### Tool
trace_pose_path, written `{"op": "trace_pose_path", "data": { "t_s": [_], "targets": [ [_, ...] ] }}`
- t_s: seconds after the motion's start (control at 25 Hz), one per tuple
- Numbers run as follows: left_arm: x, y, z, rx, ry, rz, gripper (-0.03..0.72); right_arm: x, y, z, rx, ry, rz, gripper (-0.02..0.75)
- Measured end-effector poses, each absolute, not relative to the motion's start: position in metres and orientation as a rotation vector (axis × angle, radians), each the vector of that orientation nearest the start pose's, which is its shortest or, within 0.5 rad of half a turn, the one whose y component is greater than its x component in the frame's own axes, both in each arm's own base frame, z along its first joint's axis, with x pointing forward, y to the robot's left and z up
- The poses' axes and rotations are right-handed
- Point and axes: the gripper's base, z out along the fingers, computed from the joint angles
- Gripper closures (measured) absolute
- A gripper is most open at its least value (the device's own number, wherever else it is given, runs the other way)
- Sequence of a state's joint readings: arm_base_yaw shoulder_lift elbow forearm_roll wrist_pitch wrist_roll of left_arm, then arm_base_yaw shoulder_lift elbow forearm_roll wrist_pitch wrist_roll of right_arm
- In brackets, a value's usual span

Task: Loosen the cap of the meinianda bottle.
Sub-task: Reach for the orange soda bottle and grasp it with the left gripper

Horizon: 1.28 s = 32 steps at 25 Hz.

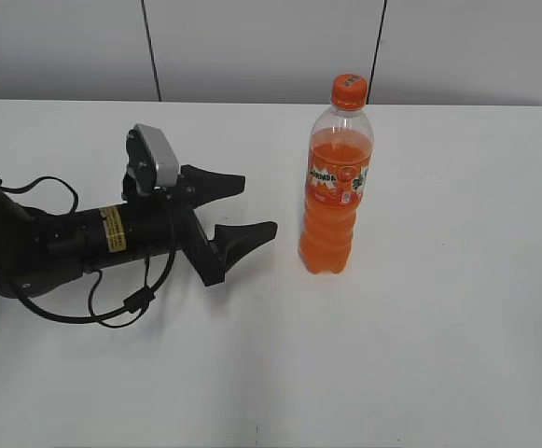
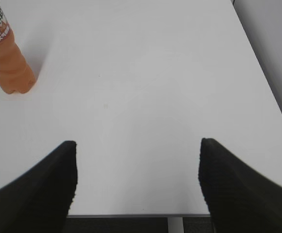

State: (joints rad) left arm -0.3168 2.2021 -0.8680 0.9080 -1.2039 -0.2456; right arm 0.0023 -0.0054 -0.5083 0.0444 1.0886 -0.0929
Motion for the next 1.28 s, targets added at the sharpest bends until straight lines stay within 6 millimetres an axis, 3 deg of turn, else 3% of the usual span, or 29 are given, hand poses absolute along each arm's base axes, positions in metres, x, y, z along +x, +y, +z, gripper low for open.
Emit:
{"op": "trace_pose_path", "data": {
  "t_s": [0.68, 1.28],
  "targets": [
    [0.33, -0.224, 0.064, 1.027, 1.458, -0.874, 0.099, -0.008, 0.004, 0.277, -0.101, 2.055, -0.003, 0.152],
    [0.328, -0.247, 0.068, 1.076, 1.433, -0.872, 0.105, -0.008, 0.004, 0.277, -0.101, 2.055, -0.003, 0.152]
  ]
}}
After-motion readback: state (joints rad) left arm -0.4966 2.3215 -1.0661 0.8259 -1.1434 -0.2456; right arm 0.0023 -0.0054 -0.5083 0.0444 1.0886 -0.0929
